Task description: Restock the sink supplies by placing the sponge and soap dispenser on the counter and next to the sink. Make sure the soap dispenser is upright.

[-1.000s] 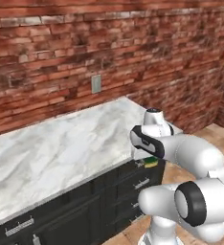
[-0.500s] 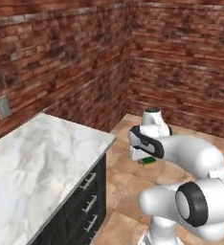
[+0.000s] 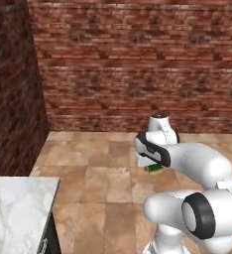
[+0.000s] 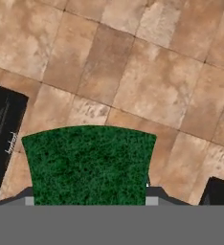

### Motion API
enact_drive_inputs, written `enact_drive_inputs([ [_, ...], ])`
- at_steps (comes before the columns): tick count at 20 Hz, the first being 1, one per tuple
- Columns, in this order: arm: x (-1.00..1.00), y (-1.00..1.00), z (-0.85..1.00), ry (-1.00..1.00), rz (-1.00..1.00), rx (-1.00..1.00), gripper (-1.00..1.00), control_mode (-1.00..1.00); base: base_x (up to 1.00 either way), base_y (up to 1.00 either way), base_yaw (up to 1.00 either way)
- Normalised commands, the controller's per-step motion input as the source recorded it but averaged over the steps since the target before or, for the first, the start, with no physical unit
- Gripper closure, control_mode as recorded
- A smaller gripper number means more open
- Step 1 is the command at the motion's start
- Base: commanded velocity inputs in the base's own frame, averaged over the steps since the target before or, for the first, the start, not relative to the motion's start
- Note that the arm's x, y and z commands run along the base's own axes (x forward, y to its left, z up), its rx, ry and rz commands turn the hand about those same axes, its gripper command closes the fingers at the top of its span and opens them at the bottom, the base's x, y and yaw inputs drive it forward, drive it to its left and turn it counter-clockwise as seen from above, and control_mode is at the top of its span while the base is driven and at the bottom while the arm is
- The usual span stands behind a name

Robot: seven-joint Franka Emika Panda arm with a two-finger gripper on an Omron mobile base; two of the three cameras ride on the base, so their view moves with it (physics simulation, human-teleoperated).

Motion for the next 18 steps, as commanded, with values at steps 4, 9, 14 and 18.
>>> enact_drive_inputs([
  [4,0.0,0.0,0.0,0.0,0.0,0.0,1.0,1.0,0.93,0.01,-0.69],
  [9,0.0,0.0,0.0,0.0,0.0,0.0,1.0,1.0,1.0,0.28,-0.59],
  [14,0.0,0.0,0.0,0.0,0.0,0.0,1.0,1.0,0.99,0.3,-0.66],
  [18,0.0,0.0,0.0,0.0,0.0,0.0,1.0,1.0,0.96,0.36,-0.68],
])
